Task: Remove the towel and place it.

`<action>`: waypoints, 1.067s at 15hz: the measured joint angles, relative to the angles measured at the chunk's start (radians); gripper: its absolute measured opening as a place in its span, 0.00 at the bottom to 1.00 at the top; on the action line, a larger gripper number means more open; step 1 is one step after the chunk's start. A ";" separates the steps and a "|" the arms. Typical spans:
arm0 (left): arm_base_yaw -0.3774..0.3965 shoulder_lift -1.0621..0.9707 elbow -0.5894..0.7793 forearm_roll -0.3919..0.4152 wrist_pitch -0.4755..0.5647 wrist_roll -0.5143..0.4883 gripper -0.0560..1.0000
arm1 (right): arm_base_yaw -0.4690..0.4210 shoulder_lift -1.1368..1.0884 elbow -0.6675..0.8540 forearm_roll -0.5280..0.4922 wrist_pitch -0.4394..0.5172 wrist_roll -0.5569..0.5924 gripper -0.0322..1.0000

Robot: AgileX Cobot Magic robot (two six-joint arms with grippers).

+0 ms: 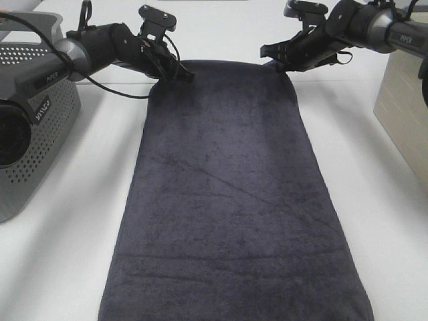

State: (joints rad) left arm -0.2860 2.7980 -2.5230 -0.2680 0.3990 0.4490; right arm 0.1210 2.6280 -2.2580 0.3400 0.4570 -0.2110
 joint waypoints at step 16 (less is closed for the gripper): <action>0.000 0.060 0.000 0.011 -0.159 0.002 0.48 | 0.004 0.059 0.000 0.026 -0.051 0.000 0.54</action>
State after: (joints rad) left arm -0.2860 2.8580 -2.5230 -0.2570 0.2400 0.4510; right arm 0.1250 2.6870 -2.2580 0.3660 0.4060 -0.2110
